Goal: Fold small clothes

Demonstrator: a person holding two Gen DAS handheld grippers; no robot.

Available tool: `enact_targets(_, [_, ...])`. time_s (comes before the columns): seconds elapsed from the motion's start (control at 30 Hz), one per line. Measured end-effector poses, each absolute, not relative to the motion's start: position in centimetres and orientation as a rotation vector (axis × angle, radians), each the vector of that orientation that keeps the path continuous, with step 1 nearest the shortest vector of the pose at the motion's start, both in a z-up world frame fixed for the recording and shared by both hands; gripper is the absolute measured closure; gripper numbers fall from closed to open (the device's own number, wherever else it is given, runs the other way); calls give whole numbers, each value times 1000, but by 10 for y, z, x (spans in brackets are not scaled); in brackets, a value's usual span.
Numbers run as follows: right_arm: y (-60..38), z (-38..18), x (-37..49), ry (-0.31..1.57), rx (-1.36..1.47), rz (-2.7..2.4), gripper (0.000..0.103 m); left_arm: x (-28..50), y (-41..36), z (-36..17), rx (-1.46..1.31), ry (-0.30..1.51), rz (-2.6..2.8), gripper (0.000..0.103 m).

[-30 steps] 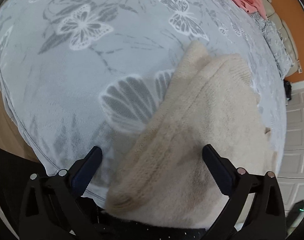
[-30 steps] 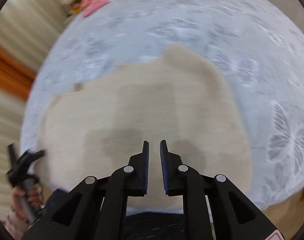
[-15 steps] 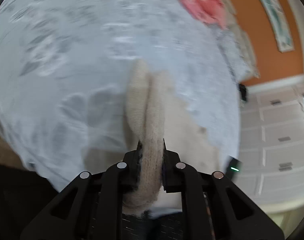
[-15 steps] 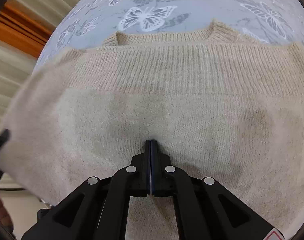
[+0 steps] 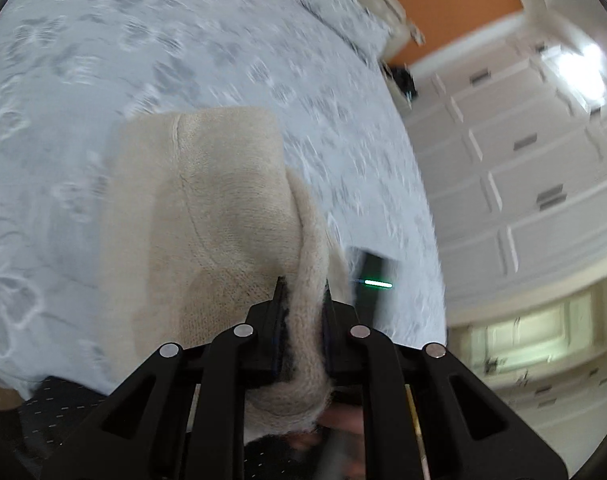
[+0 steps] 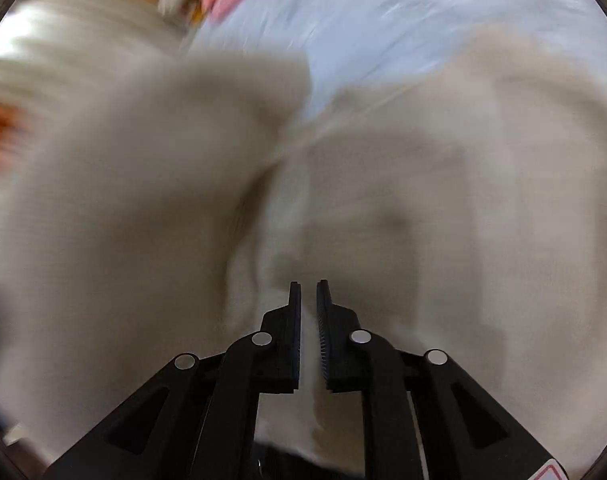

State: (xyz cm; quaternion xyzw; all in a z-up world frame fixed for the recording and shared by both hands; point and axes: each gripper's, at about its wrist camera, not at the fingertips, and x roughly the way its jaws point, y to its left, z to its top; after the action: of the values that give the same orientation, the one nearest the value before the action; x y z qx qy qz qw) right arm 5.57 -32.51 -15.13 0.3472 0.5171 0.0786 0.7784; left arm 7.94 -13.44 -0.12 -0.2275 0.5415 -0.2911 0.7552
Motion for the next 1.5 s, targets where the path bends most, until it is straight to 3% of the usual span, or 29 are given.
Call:
enact_targets(0.1, [-385, -138, 10, 1050, 829, 96, 88, 86, -175, -30, -422, 1242, -642, 89])
enact_targets(0.27, [-430, -133, -34, 1045, 853, 19, 61, 65, -209, -80, -340, 1335, -557, 77])
enact_targets(0.33, [-424, -128, -34, 1026, 873, 45, 45, 51, -198, -72, -352, 1294, -593, 54])
enact_targets(0.37, [-420, -125, -33, 1019, 876, 60, 42, 45, -191, -65, -332, 1266, -598, 47])
enact_targets(0.43, [-410, -120, -22, 1021, 857, 96, 38, 36, -177, -50, -283, 1217, -576, 19])
enact_targets(0.53, [-386, -120, 6, 1067, 786, 138, 32, 24, -146, -31, -224, 1160, -543, 17])
enact_targets(0.7, [-338, -144, 42, 1218, 650, 140, 32, 9, -112, -21, -190, 1137, -502, 17])
enact_targets(0.77, [-322, -154, 49, 1264, 588, 119, 49, 7, -104, -24, -198, 1147, -484, 17])
enact_targets(0.8, [-312, -154, 50, 1267, 542, 128, 75, 6, -100, -26, -213, 1158, -481, 17])
enact_targets(0.83, [-306, -150, 50, 1267, 511, 127, 83, 8, -99, -29, -220, 1168, -474, 16])
enact_targets(1.1, [-348, -30, 18, 916, 511, 147, 88, 4, -84, -30, -238, 1162, -463, 16])
enact_targets(1.17, [-372, -44, 10, 942, 507, 77, 88, 7, -83, -33, -251, 1168, -456, 16])
enact_targets(1.3, [-405, -147, 10, 1200, 506, -51, 88, 13, -86, -50, -283, 1223, -440, 16])
enact_targets(1.5, [-419, -149, -1, 1128, 671, -29, 87, 18, -103, -57, -280, 1251, -478, 12])
